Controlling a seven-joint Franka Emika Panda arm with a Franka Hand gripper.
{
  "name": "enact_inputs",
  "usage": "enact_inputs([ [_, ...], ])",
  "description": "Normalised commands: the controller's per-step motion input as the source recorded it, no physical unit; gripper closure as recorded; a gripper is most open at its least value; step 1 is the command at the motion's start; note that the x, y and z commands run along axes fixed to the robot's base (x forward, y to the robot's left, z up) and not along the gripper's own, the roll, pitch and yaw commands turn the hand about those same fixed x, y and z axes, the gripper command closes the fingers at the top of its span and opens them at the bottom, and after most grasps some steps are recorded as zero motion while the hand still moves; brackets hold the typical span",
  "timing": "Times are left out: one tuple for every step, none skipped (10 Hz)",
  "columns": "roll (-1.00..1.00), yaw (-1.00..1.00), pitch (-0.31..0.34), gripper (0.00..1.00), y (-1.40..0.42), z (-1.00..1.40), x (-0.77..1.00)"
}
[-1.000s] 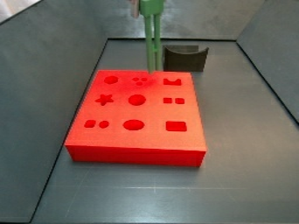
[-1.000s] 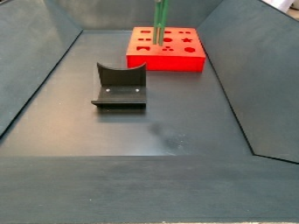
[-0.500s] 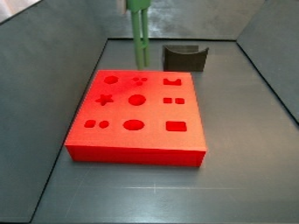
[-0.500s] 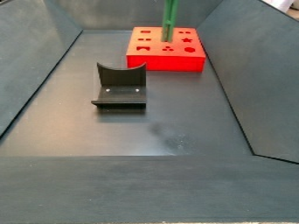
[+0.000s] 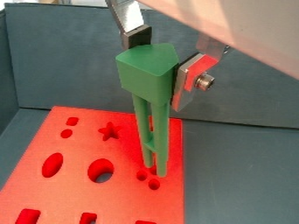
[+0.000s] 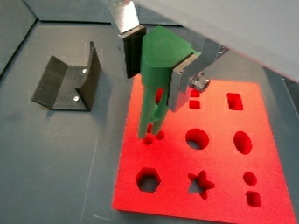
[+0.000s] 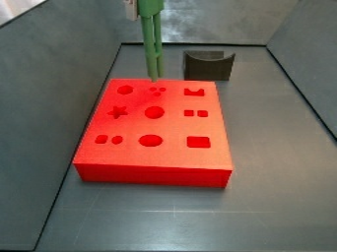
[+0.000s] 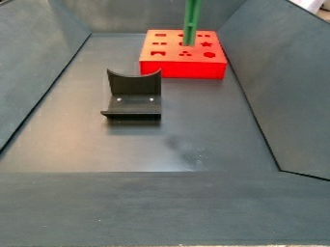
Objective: Pick up the 3 prong object. Move up. Move to above the board. Insert the 3 prong object.
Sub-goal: Insert the 3 prong object.
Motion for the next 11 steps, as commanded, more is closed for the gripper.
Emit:
enact_inputs([
  [0.06,0.00,0.000,1.00,-0.21,-0.18,0.34],
  [0.06,0.00,0.000,1.00,-0.15,-0.10,0.29],
  [0.05,0.10,0.000,1.00,0.00,-0.05,0.15],
  [0.07,0.18,0.000,1.00,0.05,-0.09,0.00],
  [0.05,0.24,0.000,1.00,0.12,-0.05,-0.09],
  [0.00,0.16,0.000,1.00,0.00,0.00,0.00],
  [0.00,0.09,0.000,1.00,-0.02,-0.01,0.00],
  [0.00,0.03,0.000,1.00,-0.06,-0.07,0.00],
  [-0.05,0.00,-0.013,1.00,-0.07,-0.17,0.00],
  [-0.29,0.00,0.026,1.00,0.00,-0.20,-0.03],
  [-0.35,0.05,0.036,1.00,0.07,-0.21,-0.07],
])
